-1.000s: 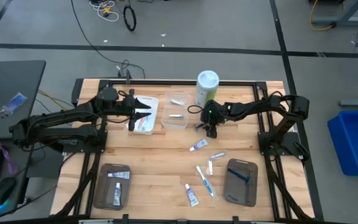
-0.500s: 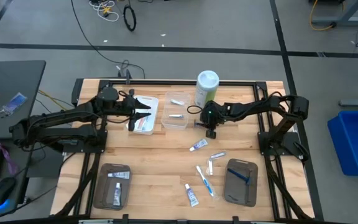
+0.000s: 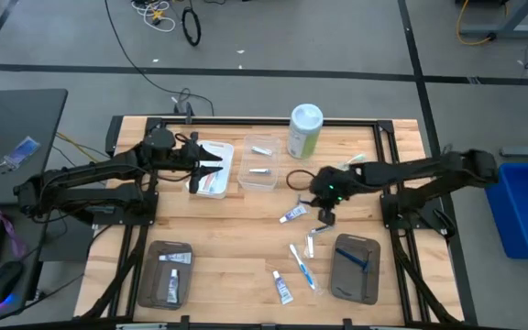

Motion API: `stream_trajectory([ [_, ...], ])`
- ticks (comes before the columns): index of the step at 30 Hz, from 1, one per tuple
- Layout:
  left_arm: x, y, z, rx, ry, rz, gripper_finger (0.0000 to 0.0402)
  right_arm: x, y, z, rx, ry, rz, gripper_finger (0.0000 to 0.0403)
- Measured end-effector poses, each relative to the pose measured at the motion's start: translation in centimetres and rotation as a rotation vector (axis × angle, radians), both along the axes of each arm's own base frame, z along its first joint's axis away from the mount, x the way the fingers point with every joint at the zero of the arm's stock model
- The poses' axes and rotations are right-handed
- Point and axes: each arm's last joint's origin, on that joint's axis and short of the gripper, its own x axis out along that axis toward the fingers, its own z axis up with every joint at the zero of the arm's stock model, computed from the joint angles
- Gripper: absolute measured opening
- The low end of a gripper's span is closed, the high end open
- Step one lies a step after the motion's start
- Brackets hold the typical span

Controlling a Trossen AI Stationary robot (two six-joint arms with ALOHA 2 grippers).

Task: Pick & Place Travel size toiletries
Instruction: Put the blue razor into the right black bin

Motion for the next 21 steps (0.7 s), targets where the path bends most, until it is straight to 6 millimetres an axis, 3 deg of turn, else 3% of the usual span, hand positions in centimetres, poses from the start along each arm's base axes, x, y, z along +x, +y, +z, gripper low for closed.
stream_trajectory([
  [4,0.0,0.0,0.0,-0.030,0.001,0.017,0.0142,-1.5,3.2,3.7,0.031,0.014,-0.005,0.0026],
  [7,0.0,0.1,0.0,-0.052,0.000,0.053,0.0142,-2.4,5.7,4.8,0.073,0.045,0.054,0.0028],
  [16,-0.1,0.4,-0.1,-0.047,0.004,0.164,0.0142,-5.5,12.2,3.7,0.185,0.160,0.203,0.0031],
  [21,-0.1,0.5,-0.1,-0.050,0.003,0.196,0.0142,-6.9,14.5,1.5,0.180,0.201,0.304,0.0032],
])
